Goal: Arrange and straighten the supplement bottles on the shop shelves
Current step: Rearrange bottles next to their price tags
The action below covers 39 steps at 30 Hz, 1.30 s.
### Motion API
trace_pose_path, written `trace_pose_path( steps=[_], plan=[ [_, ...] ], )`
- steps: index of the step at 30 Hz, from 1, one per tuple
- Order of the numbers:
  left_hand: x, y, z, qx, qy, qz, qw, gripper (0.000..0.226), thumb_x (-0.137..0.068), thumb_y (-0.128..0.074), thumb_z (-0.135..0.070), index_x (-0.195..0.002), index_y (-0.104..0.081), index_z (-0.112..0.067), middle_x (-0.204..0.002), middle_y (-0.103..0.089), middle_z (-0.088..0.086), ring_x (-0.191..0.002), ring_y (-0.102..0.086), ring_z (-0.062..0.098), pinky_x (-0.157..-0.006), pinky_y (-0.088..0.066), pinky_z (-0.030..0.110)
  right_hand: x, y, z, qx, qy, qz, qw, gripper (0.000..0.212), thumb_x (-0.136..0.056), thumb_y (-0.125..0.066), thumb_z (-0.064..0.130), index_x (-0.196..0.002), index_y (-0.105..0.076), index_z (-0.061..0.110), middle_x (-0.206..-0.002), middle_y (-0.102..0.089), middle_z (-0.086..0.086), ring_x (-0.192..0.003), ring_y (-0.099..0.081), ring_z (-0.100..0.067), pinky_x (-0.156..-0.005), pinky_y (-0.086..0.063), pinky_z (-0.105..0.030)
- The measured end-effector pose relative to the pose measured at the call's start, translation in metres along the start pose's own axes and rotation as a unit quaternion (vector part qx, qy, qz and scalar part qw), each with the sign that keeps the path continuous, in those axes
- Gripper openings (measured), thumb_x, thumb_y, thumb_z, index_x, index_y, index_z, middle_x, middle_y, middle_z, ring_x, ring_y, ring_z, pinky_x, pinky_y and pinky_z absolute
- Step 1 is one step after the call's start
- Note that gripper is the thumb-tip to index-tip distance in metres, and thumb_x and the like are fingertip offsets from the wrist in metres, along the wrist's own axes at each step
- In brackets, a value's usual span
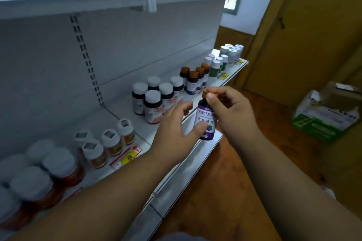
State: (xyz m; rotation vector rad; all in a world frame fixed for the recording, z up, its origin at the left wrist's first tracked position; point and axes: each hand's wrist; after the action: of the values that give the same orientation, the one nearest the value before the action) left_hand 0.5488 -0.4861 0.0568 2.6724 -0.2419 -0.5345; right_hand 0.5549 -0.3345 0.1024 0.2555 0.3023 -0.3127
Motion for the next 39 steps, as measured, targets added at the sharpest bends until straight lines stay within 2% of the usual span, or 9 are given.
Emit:
trace_pose_path(
  steps=[7,11,15,20,25,29,32,35,39],
  plan=[
    [-0.118,-0.08,0.002,0.001,-0.023,0.057,0.998,0.075,-0.076,-0.045,-0.069,-0.138,-0.044,-0.028,-0.134,-0.05,-0.012,-0.12,-0.045,0.0,-0.101,-0.04,0.026,-0.098,0.065,-0.043,0.041,-0.002,-0.057,0.998,0.011,-0.089,-0.066,0.023,-0.099,-0.071,0.023,-0.09,-0.069,0.006,-0.084,-0.064,-0.012,-0.074,-0.056,-0.025],
    [-0.17,-0.126,0.015,-0.027,-0.024,0.058,0.998,0.071,-0.077,-0.047,-0.066,-0.137,-0.045,-0.027,-0.132,-0.051,-0.012,-0.118,-0.045,-0.001,-0.099,-0.041,0.024,-0.157,0.09,-0.085,0.038,0.006,-0.023,0.999,0.013,-0.09,-0.066,0.023,-0.101,-0.071,0.024,-0.095,-0.07,0.007,-0.084,-0.065,-0.005,-0.069,-0.054,-0.017],
    [-0.214,-0.156,0.03,-0.051,0.01,-0.014,0.999,0.073,-0.077,-0.046,-0.066,-0.136,-0.046,-0.023,-0.131,-0.05,-0.007,-0.12,-0.048,0.007,-0.101,-0.043,0.036,-0.233,0.099,-0.122,0.014,0.01,0.056,0.998,0.012,-0.089,-0.065,0.027,-0.1,-0.069,0.031,-0.096,-0.07,0.008,-0.089,-0.067,-0.012,-0.073,-0.058,-0.034],
    [-0.253,-0.163,0.041,-0.082,0.068,-0.109,0.988,0.066,-0.081,-0.045,-0.066,-0.134,-0.048,-0.027,-0.129,-0.054,-0.009,-0.115,-0.05,0.002,-0.096,-0.044,0.026,-0.317,0.088,-0.144,-0.035,0.021,0.161,0.986,0.011,-0.091,-0.064,0.024,-0.1,-0.068,0.028,-0.093,-0.07,0.014,-0.087,-0.067,-0.007,-0.074,-0.058,-0.027],
    [-0.278,-0.155,0.053,-0.169,0.069,-0.192,0.964,0.036,-0.091,-0.049,-0.049,-0.118,-0.054,-0.026,-0.106,-0.056,0.001,-0.092,-0.052,0.009,-0.078,-0.045,0.031,-0.363,0.049,-0.154,-0.066,0.056,0.209,0.974,0.008,-0.087,-0.068,0.029,-0.095,-0.068,0.029,-0.091,-0.071,0.017,-0.084,-0.067,-0.001,-0.067,-0.055,-0.02],
    [-0.3,-0.143,0.074,-0.199,0.141,-0.187,0.952,0.045,-0.091,-0.053,-0.048,-0.128,-0.053,-0.021,-0.12,-0.056,-0.002,-0.109,-0.053,0.015,-0.093,-0.044,0.032,-0.387,0.02,-0.16,-0.12,0.071,0.21,0.968,0.009,-0.09,-0.066,0.021,-0.09,-0.066,0.029,-0.088,-0.07,0.02,-0.083,-0.067,0.001,-0.067,-0.05,-0.012],
    [-0.315,-0.146,0.082,-0.299,0.175,-0.194,0.918,0.067,-0.088,-0.052,-0.057,-0.143,-0.036,-0.022,-0.143,-0.039,-0.001,-0.13,-0.035,0.016,-0.107,-0.025,0.024,-0.415,0.004,-0.164,-0.052,0.091,0.226,0.968,0.005,-0.088,-0.066,0.031,-0.09,-0.064,0.035,-0.091,-0.064,0.031,-0.086,-0.061,0.01,-0.065,-0.047,-0.006],
    [-0.324,-0.158,0.093,-0.38,0.221,-0.138,0.887,0.096,-0.083,-0.04,-0.074,-0.153,-0.007,-0.018,-0.161,-0.005,0.0,-0.146,-0.004,0.017,-0.112,0.004,0.027,-0.436,-0.014,-0.179,0.019,0.136,0.301,0.944,0.005,-0.085,-0.067,0.033,-0.087,-0.063,0.034,-0.09,-0.065,0.026,-0.087,-0.06,0.008,-0.069,-0.048,-0.008],
    [-0.333,-0.166,0.106,-0.475,0.299,-0.085,0.823,0.111,-0.078,-0.024,-0.085,-0.151,0.011,-0.01,-0.159,0.016,0.012,-0.146,0.015,0.026,-0.115,0.01,0.037,-0.447,-0.039,-0.206,0.13,0.196,0.415,0.879,0.011,-0.08,-0.07,0.033,-0.081,-0.059,0.033,-0.082,-0.061,0.021,-0.081,-0.055,0.013,-0.062,-0.036,-0.006]
  ],
)
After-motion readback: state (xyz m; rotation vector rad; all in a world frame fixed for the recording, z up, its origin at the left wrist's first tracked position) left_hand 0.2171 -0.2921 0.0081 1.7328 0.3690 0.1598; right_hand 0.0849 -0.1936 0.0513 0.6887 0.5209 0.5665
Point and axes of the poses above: each hand's wrist, its own x-axis away from the middle knuckle, its own y-axis out of the back of the hand, z = x × y
